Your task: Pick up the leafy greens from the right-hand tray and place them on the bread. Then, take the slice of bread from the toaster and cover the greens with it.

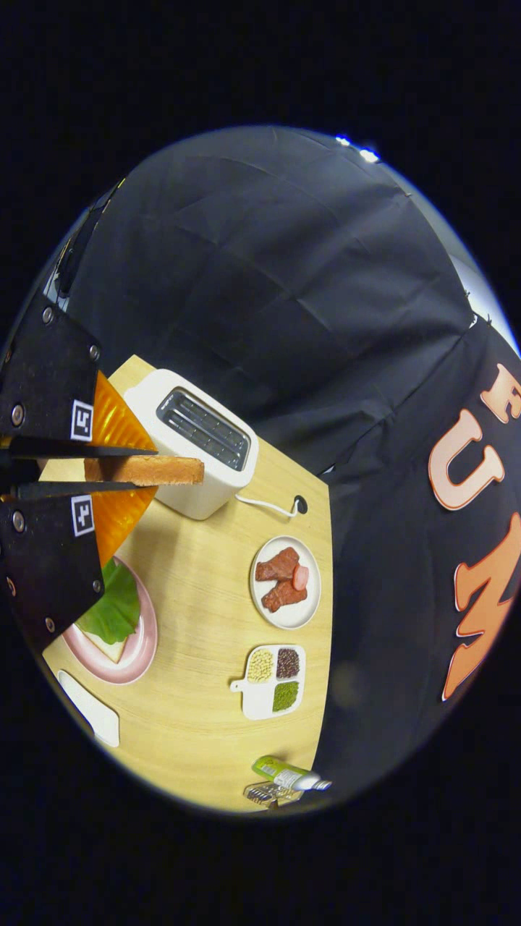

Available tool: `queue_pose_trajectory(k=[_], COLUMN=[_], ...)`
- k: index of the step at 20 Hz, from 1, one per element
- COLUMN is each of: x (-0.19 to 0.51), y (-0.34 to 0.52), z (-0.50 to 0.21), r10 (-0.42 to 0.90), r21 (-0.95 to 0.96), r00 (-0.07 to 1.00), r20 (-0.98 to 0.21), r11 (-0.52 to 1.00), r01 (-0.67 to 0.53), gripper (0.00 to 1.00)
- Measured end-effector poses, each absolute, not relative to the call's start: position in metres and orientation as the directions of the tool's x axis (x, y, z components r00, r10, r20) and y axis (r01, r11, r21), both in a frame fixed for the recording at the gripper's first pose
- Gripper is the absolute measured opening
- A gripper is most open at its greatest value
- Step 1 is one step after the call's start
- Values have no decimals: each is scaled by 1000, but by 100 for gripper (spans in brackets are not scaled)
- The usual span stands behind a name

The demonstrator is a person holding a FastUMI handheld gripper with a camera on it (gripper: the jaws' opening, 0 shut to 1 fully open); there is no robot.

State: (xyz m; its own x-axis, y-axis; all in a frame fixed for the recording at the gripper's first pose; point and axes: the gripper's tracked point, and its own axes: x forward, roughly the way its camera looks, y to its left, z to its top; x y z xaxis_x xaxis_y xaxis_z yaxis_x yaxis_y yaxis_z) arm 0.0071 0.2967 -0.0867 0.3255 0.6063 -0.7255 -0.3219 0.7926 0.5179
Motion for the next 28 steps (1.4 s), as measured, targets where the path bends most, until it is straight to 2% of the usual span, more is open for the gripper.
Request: queue_pose_trajectory(k=[9,20,24,28], x=[-27,-43,-41,-47], y=[249,199,178,175], z=[-145,-198,-219,-226], r10=[599,586,532,533], r21=[561,577,513,506], r00=[274,282,309,313], r20=[-752,-759,-789,-786], r11=[801,807,846,846], r01=[-211,-124,-146,-168], gripper=[13,13,13,13])
